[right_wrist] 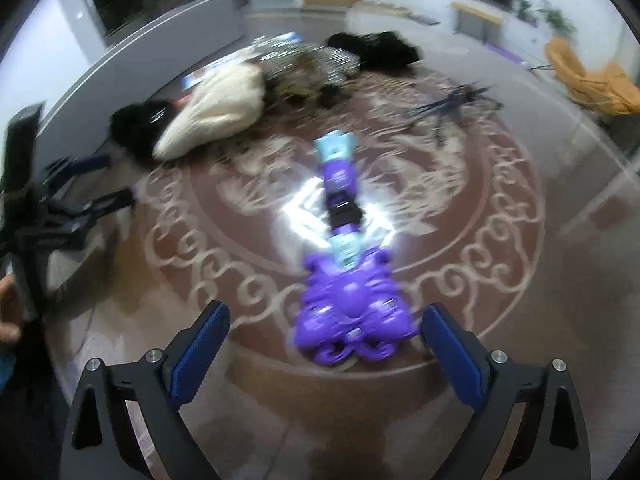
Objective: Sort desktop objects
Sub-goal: 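Reach the right gripper to the purple toy and grasp it, then grasp the black knit hats with the left gripper while the right gripper lifts the purple toy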
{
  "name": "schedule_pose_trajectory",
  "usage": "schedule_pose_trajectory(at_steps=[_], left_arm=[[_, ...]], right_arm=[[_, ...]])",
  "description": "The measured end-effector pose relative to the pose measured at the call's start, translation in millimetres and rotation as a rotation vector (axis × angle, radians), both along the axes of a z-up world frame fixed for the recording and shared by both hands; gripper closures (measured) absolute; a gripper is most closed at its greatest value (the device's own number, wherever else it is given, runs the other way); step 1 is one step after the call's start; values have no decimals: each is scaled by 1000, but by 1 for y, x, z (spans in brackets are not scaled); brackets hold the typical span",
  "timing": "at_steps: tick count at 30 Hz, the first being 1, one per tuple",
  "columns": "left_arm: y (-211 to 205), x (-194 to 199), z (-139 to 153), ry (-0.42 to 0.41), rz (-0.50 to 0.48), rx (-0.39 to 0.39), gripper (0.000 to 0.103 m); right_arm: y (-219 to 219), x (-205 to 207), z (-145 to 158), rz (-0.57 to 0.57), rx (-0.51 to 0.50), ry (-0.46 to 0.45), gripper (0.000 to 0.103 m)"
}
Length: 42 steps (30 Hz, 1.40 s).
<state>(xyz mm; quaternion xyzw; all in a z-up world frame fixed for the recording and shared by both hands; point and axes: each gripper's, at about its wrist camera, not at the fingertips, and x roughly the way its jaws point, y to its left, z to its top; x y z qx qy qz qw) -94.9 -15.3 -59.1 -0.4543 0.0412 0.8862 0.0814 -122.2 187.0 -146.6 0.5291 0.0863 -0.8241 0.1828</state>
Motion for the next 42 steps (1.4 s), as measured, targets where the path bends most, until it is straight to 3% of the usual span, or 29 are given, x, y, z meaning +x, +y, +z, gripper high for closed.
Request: schedule_pose_trajectory(at_steps=[6, 10, 12, 15, 17, 22, 25, 30, 32, 35, 36, 38, 39, 42], left_arm=[[0, 0, 0, 0, 0, 0, 0], [0, 0, 0, 0, -1, 0, 0], [-1, 3, 0, -7, -8, 2, 0], [-6, 15, 3, -81, -149, -23, 0], [-15, 17, 7, -86, -146, -54, 0], [-22, -7, 34, 7, -48, -189, 0], [-6, -28, 42, 38, -114, -211, 0], [29, -50, 19, -39, -296, -285, 0], [31, -41, 16, -48, -349, -265, 0], [28, -26, 20, -61, -381, -170, 28], [26, -21, 23, -52, -374, -166, 40], [20, -17, 26, -53, -332, -145, 50], [18, -17, 27, -55, -311, -124, 61], [6, -12, 30, -58, -232, -53, 69]], right_arm=[[-8, -31, -5, -93, -27, 102, 0], [-25, -37, -10, -130, 8, 167, 0], [-6, -34, -6, -132, 2, 173, 0], [-4, -39, -6, -135, -1, 178, 0], [-1, -35, -7, -137, 1, 182, 0], [3, -33, -7, -139, -2, 184, 0], [3, -31, -7, -138, -2, 184, 0], [3, -30, -7, -138, -2, 184, 0], [3, -32, -7, -138, -2, 185, 0], [3, -31, -7, -138, -2, 185, 0], [4, -29, -6, -138, -2, 185, 0], [4, -29, -6, -138, -2, 185, 0], [4, -29, -6, -138, -2, 185, 0], [4, -28, -6, -138, -2, 185, 0]])
